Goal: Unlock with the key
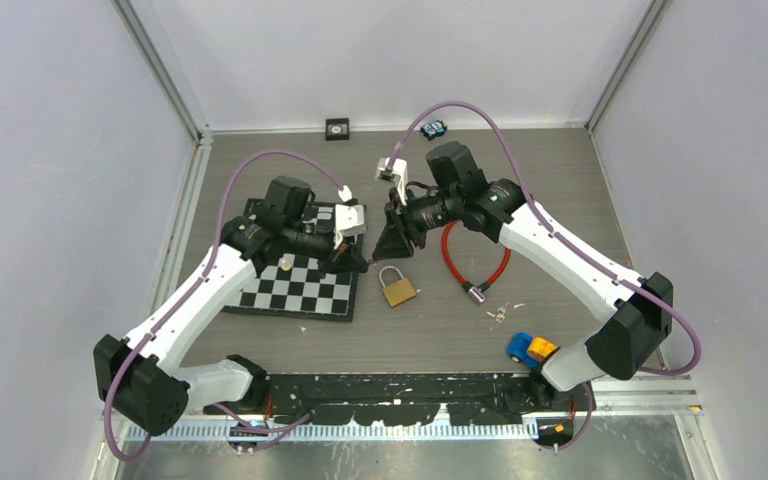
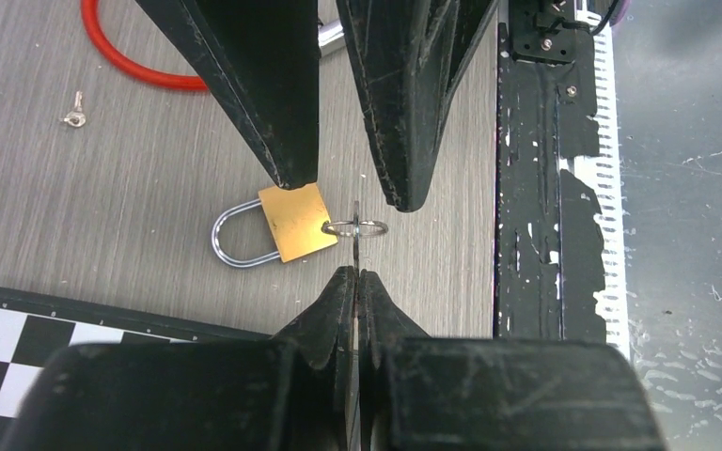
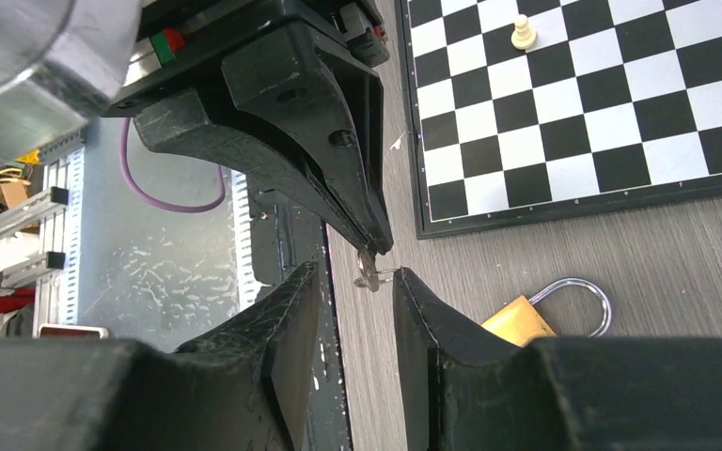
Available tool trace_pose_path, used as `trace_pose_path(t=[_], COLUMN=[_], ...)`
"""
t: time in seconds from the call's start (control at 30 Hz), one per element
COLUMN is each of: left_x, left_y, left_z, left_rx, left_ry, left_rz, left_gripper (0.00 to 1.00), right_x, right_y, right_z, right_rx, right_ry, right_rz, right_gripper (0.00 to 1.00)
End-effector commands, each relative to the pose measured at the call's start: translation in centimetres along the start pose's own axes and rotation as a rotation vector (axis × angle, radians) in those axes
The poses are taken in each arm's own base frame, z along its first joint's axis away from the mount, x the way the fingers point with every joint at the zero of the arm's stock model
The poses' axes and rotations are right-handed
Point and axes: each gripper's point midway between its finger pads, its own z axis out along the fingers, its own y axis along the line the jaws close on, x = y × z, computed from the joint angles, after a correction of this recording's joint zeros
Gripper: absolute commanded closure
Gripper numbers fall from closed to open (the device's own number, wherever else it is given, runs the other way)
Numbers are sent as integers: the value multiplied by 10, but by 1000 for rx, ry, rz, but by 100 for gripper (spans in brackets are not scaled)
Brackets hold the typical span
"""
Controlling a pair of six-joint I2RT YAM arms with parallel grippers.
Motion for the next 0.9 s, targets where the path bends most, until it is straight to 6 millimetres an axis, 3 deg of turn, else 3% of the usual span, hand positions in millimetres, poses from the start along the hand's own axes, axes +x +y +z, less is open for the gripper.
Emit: trace_pose_path(t=[0.0,0.87], left_x=[-12,-11], left_y=[-7,-7], left_z=[-3,-2], left_rx=[10,0], left_ry=[-47,-57], left_rz=[29,23], left_gripper=[100,100], right_x=[-2,13], right_y=[3,-5], right_z=[4,22], right_rx=[9,61], right_ry=[7,71], right_rz=[-50,-79], right_gripper=[61,72])
